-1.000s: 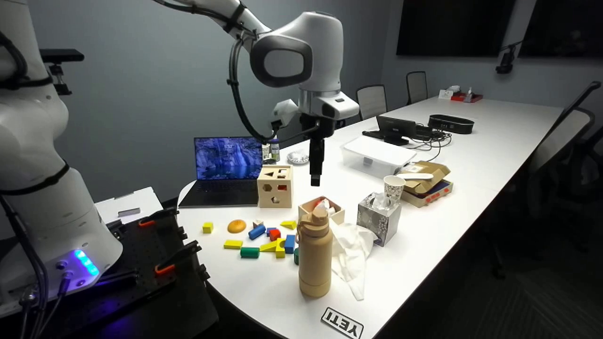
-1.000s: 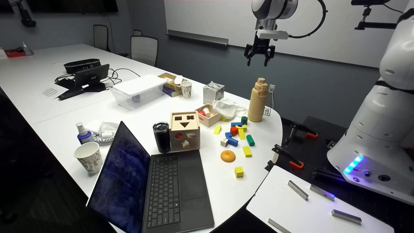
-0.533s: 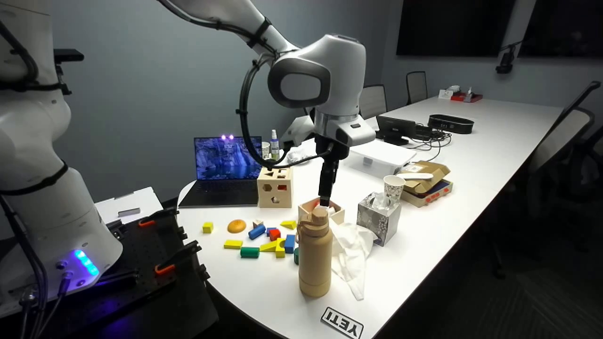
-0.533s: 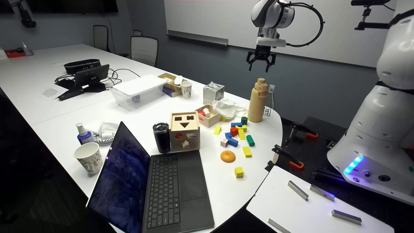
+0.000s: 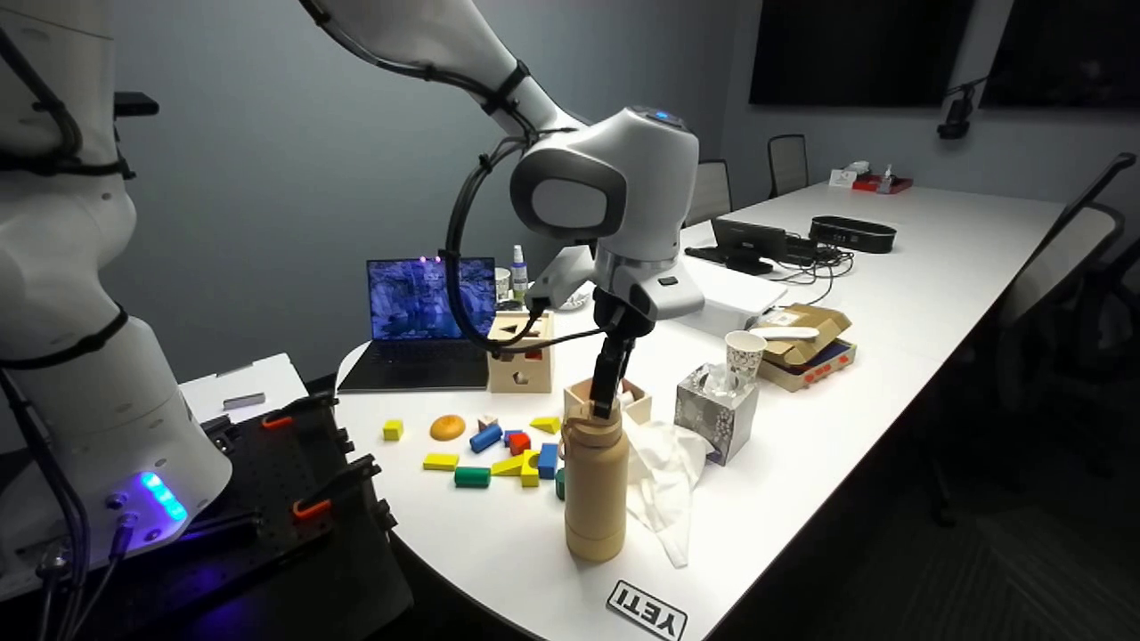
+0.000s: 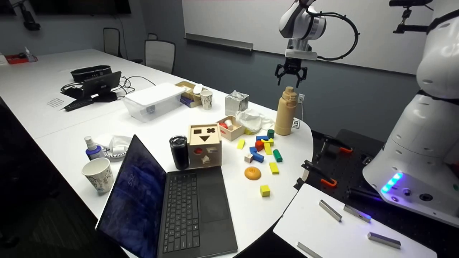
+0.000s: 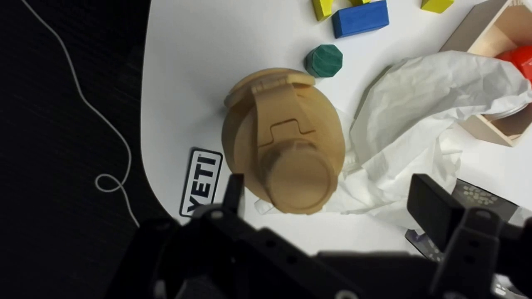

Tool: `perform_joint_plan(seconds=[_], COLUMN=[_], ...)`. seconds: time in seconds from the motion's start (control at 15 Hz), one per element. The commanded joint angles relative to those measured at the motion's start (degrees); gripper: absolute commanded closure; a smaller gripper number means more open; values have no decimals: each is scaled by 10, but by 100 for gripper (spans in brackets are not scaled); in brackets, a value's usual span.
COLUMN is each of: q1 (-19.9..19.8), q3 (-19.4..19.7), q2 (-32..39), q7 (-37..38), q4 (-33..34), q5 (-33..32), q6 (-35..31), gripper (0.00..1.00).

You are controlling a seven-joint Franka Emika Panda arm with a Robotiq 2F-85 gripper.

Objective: Turn the lid on the beige bottle.

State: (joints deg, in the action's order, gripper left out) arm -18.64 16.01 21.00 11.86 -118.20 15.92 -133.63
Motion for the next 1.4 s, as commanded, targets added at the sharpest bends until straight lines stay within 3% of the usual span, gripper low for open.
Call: perform_joint_plan(seconds=[0.0,0.13,0.53,1.33], q1=[-2,-3,-3,0], q3=[-2,0,7,18], q2=[4,3,-9,-12], q7=[17,23,42,153], q4=[6,3,-6,-11], q5=[11,10,5,25], q6=[14,14,11,37], gripper=[27,33,79,79])
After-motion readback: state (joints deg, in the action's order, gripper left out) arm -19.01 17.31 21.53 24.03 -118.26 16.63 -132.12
